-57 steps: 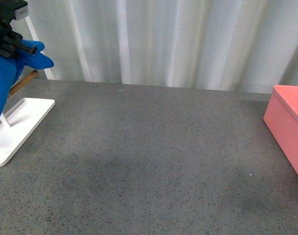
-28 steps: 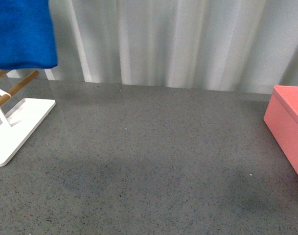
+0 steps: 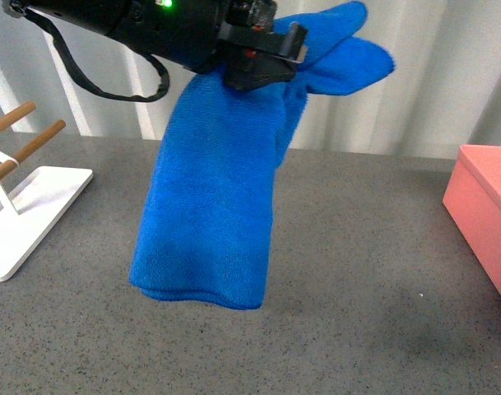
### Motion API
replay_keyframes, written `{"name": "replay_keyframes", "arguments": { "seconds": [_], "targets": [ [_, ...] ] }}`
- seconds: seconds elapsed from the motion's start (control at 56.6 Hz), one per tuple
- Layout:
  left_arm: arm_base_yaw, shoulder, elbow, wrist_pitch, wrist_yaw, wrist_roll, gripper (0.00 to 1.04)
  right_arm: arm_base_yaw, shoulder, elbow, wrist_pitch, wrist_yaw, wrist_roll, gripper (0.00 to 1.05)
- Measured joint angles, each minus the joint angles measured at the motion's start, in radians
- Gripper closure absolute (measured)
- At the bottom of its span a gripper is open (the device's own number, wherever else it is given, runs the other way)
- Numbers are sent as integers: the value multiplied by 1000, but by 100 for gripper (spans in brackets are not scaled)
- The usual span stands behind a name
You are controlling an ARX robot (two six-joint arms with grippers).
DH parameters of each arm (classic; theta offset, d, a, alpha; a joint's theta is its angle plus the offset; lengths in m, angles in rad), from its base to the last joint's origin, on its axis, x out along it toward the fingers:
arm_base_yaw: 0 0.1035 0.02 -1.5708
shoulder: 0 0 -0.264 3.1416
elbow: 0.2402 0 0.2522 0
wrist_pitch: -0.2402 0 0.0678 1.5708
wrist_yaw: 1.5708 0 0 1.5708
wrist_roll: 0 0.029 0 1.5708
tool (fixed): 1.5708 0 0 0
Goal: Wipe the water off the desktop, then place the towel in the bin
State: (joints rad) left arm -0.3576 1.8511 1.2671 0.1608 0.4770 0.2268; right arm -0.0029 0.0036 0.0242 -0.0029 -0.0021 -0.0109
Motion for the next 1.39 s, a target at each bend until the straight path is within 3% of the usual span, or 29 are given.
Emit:
{"name": "replay_keyframes", "arguments": {
  "seconds": [0.141,0.53,0.6,0.671,0.883,1.13,1.395],
  "targets": [
    [-52,-5,-7,105,82,-195,97,0,0,0,0,0,0,7],
    [-121,-18,-13,315,110,-582,97,-1,1,0,-1,-6,3,7],
    [-124,-18,-20,337,106,-631,97,-48,69,34,-78,-174,67,7],
    [-129,-18,-26,338,95,-657,97,-85,212,66,-9,-306,111,7],
    [-159,-17,-35,338,71,-677,97,-121,571,246,290,-416,163,7],
    [-196,-18,-37,334,50,-688,97,23,959,352,327,-486,153,7],
    [-212,-24,-41,328,38,-697,97,156,1118,338,430,-446,56,7]
  ]
}}
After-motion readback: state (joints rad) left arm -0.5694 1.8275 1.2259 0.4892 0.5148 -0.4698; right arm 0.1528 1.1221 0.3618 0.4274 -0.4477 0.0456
